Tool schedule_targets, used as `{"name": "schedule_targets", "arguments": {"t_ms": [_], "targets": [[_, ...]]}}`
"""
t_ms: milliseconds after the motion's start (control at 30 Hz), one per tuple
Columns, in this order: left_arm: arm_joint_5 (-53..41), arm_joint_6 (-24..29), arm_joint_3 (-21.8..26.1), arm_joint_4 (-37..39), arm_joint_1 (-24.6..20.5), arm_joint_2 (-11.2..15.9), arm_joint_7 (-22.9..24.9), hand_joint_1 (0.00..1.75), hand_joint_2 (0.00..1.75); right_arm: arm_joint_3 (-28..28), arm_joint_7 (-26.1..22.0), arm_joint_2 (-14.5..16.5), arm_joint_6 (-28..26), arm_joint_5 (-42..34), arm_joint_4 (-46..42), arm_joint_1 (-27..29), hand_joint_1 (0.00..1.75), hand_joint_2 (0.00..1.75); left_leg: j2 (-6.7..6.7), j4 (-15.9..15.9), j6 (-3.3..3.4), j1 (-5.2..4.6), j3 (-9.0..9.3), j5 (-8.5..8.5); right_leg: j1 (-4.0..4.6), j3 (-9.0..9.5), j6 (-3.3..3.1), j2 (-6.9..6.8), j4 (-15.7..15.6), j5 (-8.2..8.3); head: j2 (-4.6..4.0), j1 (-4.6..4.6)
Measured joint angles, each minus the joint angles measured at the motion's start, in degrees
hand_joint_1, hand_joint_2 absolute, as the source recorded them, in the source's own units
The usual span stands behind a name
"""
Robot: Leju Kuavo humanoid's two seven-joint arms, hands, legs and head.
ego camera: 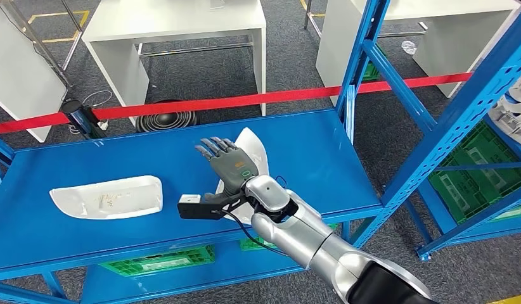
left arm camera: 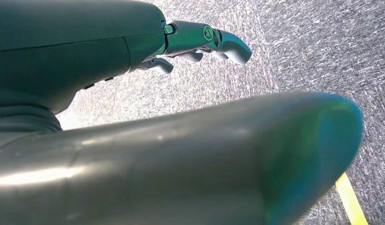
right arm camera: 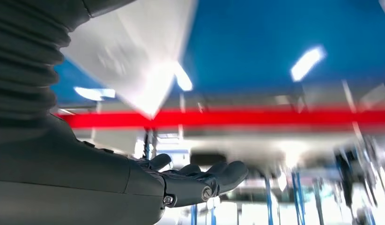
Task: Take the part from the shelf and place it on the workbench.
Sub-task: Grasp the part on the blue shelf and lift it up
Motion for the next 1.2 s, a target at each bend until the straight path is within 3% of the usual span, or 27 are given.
{"name": "schedule_targets", "arguments": {"t_ms": [33, 100, 167, 233, 433, 567, 867, 1067, 1200], "targets": [[0.1, 0.0, 0.1, 0.0, 0.1, 0.0, -0.2, 0.00, 0.00, -0.2, 0.2, -0.2, -0.1, -0.2, -2.1, 0.1, 0.00, 0.00, 0.00, 0.0, 0.00, 0.00, 0.00, 0.00, 0.00, 0.00, 0.00, 0.00, 0.0, 0.00, 0.00, 0.00], [0.3, 0.1, 0.5, 0.0, 0.3, 0.0, -0.4, 0.00, 0.00, -0.5, 1.5, -0.9, 1.5, -0.3, -6.6, 0.4, 0.00, 0.87, -0.01, 0.0, 0.00, 0.00, 0.00, 0.00, 0.00, 0.00, 0.00, 0.00, 0.0, -0.01, 0.00, 0.01], [0.3, 0.1, 0.7, 0.0, 0.4, -0.1, -0.4, 0.00, 0.00, -0.6, 3.1, -1.8, 3.8, 0.0, -10.7, 1.3, 0.00, 0.87, -0.01, 0.0, 0.01, 0.00, 0.00, -0.02, -0.01, 0.00, 0.00, 0.00, 0.0, -0.01, 0.00, 0.01], [0.3, 0.1, 0.7, 0.0, 0.4, -0.3, -0.2, 0.00, 0.00, -0.5, 4.2, -2.5, 5.0, 0.5, -13.4, 2.4, 0.00, 0.00, 0.02, 0.0, 0.02, 0.00, 0.00, -0.05, -0.01, 0.00, 0.00, 0.00, 0.0, -0.01, 0.00, 0.01], [0.0, 0.1, 0.7, 0.0, 0.4, -0.6, -0.1, 0.00, 0.00, -0.6, 6.4, -3.9, 4.3, 1.2, -14.6, 4.4, 0.00, 0.00, 0.04, 0.0, 0.03, 0.00, 0.00, -0.07, -0.01, 0.00, 0.00, 0.00, 0.0, 0.00, 0.00, 0.01], [0.0, 0.1, 0.8, 0.0, 0.4, -0.7, -0.2, 0.00, 0.00, -1.5, 8.5, -5.1, 4.0, 1.5, -14.5, 5.8, 0.00, 1.75, 0.03, 0.0, 0.03, 0.00, 0.01, -0.07, -0.01, 0.01, 0.00, 0.00, 0.0, 0.00, 0.00, 0.00], [0.4, 0.2, 1.5, 0.0, 0.7, -1.1, -0.5, 0.00, 0.00, -9.9, 15.5, -6.3, -3.9, 3.7, -15.0, 12.2, 0.00, 1.75, 0.03, 0.0, 0.09, -0.02, -0.01, -0.15, -0.04, 0.01, 0.01, 0.00, 0.0, -0.02, 0.00, 0.02], [0.4, 0.2, 2.0, 0.0, 0.9, -1.3, -0.3, 0.00, 0.00, -15.0, 16.6, -5.9, -4.9, 3.4, -17.4, 15.2, 0.00, 1.75, 0.03, 0.0, 0.09, -0.02, -0.02, -0.15, -0.03, 0.01, 0.01, 0.00, 0.0, -0.02, 0.00, 0.01], [0.4, 0.2, 2.2, 0.0, 1.0, -1.3, -0.1, 0.00, 0.00, -18.3, 15.8, -4.9, -4.6, 1.2, -18.9, 16.9, 0.00, 0.00, 0.03, 0.0, 0.09, -0.02, -0.02, -0.15, -0.03, 0.01, 0.01, -0.01, 0.0, -0.02, 0.00, 0.02]]}}
